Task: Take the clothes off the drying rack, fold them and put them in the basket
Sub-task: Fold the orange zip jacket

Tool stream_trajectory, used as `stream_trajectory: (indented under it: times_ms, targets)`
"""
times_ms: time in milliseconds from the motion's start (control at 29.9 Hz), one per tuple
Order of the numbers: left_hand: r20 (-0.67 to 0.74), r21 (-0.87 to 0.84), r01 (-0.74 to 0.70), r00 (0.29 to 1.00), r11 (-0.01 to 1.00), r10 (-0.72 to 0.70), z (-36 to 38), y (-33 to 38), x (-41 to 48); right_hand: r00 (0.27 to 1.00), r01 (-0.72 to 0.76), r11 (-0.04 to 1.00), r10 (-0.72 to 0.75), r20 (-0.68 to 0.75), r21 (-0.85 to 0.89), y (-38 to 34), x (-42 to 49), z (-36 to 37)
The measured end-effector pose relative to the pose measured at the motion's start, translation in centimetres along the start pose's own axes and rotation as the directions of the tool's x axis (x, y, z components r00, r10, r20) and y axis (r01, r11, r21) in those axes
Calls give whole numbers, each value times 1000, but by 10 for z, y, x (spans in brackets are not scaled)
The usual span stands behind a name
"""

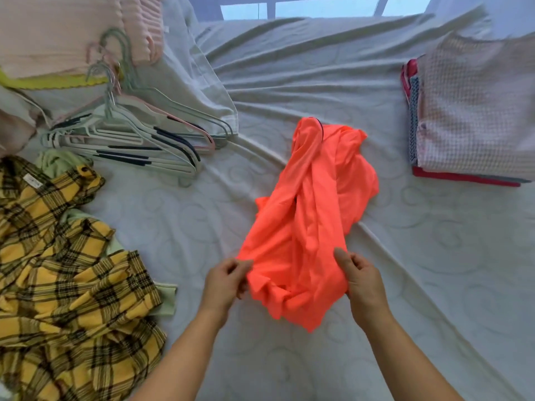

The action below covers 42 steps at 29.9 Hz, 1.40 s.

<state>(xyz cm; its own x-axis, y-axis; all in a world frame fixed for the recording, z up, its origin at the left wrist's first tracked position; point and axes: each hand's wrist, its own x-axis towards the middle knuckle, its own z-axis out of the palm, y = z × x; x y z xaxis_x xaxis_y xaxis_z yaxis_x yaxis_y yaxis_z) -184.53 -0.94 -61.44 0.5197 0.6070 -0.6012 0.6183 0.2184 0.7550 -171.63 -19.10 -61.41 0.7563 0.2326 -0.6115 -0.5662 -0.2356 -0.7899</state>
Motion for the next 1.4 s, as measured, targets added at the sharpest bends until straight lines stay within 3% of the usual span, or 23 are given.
stream_trajectory:
  times_ms: [67,134,201,267,368,468,535,635,769,802,902,969,1036,1103,1203,1303,1404]
  targets:
    - [-222,-173,16,974,985,-55,-38,-4,13,1000,-2,993,4,-19,121,0,-2,-20]
    - [-419,-304,-43,903,952,-93,-81,-5,26,998,45,973,-34,-50,228,1,-4,-41]
    - [-570,-323,-86,812,943,-121,-118,-4,36,985,87,955,-41,-167,282,7,-6,-63]
    - [-622,-250,-61,775,966,-112,-143,-6,41,958,109,960,-32,-286,259,14,-5,-81]
    - [-525,18,126,846,992,-98,-151,-20,46,910,31,988,35,-413,152,27,3,-102]
    - [-351,196,173,932,965,-95,-125,-31,44,940,-40,998,21,-339,-48,47,12,-107]
    - [-282,300,123,959,946,-35,-96,-34,39,968,24,988,-61,-245,-150,56,15,-100]
    - [-130,412,-53,985,910,117,-46,-32,27,960,79,978,-126,-250,-191,62,20,-90]
    - [35,574,-338,920,746,390,14,-19,27,973,58,969,-109,-205,-241,69,21,-77]
    - [79,607,-367,911,705,406,25,-14,33,982,58,974,-95,-166,-218,68,19,-73]
    - [168,749,-268,962,605,218,43,1,57,988,57,989,-76,-137,-134,53,11,-64]
    - [205,716,-276,961,641,185,39,10,64,964,52,998,-57,-261,-29,43,10,-68]
    - [293,535,-372,924,758,246,16,9,56,909,32,999,-35,-416,-15,38,14,-81]
    - [357,427,-467,874,774,330,-27,2,35,852,9,1000,-18,-524,-20,38,17,-93]
    - [308,565,-486,874,667,376,-105,-38,3,785,-47,995,-19,-620,-90,44,17,-107]
    - [193,757,-364,918,542,347,-156,-92,-19,810,-122,971,-22,-586,-205,54,15,-113]
    - [75,729,-176,981,661,179,-147,-108,-29,820,-49,883,-232,-524,-466,62,8,-98]
